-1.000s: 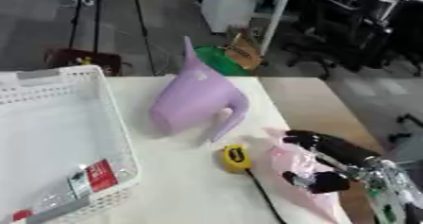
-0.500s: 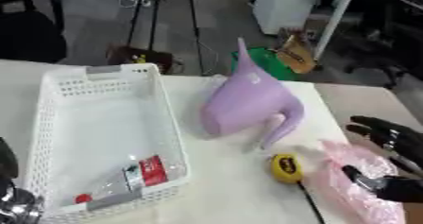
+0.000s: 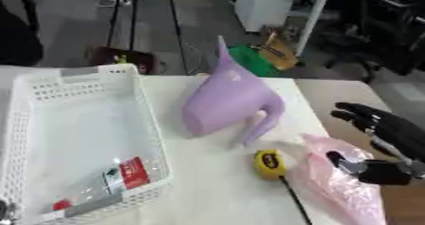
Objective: Pick up objects on the table and place them in the box.
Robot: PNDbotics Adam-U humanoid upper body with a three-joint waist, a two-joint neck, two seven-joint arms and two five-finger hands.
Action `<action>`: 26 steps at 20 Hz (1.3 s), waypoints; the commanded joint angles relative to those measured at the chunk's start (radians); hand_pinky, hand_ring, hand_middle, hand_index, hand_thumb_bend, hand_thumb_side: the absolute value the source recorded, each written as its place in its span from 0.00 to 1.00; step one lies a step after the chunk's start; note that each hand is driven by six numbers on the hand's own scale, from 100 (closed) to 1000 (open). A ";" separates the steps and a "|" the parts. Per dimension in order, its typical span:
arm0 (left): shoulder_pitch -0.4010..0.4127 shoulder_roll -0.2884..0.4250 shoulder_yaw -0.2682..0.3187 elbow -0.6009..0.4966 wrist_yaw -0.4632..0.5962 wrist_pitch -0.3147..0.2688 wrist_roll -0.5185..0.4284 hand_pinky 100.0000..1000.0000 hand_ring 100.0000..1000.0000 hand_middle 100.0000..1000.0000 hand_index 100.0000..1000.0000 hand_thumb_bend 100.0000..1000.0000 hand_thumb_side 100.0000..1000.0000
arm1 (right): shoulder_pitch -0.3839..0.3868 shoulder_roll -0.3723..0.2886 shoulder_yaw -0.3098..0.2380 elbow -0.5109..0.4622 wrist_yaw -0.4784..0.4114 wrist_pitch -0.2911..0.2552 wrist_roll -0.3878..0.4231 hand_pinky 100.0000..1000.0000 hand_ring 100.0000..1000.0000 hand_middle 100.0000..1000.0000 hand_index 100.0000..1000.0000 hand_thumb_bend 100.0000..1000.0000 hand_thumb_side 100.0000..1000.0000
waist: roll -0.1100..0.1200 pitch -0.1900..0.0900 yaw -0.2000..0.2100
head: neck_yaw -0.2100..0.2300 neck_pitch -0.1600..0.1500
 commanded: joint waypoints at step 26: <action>-0.014 -0.001 -0.004 -0.018 0.007 -0.001 0.002 0.90 0.95 0.86 0.75 0.01 1.00 | -0.116 -0.044 -0.047 0.260 0.029 -0.040 0.124 0.93 1.00 1.00 1.00 0.26 0.84 | 0.002 -0.013 0.017 | -0.145 0.000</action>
